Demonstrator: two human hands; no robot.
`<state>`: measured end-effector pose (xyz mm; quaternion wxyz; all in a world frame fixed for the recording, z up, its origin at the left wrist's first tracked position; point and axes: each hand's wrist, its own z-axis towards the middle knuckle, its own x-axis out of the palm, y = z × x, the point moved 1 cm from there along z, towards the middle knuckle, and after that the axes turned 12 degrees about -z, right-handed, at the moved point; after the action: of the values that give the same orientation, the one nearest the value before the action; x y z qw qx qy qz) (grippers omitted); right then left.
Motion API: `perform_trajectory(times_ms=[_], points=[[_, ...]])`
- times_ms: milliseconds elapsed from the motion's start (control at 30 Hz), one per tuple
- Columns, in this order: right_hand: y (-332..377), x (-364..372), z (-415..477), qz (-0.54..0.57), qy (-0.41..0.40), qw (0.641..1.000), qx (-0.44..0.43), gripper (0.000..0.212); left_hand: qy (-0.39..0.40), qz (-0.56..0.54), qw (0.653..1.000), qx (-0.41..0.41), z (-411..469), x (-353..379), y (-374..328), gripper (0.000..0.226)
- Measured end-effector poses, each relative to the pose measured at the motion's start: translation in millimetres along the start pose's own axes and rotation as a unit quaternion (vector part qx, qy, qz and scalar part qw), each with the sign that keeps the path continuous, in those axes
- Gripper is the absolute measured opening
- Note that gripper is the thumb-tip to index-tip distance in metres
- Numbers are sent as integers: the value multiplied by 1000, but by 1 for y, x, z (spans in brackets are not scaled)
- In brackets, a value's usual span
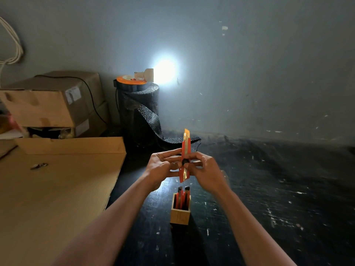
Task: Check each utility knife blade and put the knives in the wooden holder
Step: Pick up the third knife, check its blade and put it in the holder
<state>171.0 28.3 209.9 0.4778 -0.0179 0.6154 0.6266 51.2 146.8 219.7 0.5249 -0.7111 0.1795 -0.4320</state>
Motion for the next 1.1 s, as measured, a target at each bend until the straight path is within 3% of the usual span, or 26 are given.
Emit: perform_trajectory(times_ms=[400, 600, 733, 867, 1100], points=[[-12, 6, -15, -15, 26, 999, 13, 16, -18, 18, 1000, 10, 1, 2, 5, 46], [-7, 10, -21, -54, 2, 998, -14, 30, -20, 19, 999, 28, 3, 3, 0, 47], [-6, 12, -21, -61, -34, 998, 3, 23, -14, 21, 999, 29, 3, 5, -1, 48], [-5, 14, -23, -66, -55, 996, -14, 33, -21, 20, 999, 30, 4, 4, 1, 49], [-4, 13, -20, -71, -59, 996, 4, 22, -13, 20, 999, 32, 5, 5, 2, 49]])
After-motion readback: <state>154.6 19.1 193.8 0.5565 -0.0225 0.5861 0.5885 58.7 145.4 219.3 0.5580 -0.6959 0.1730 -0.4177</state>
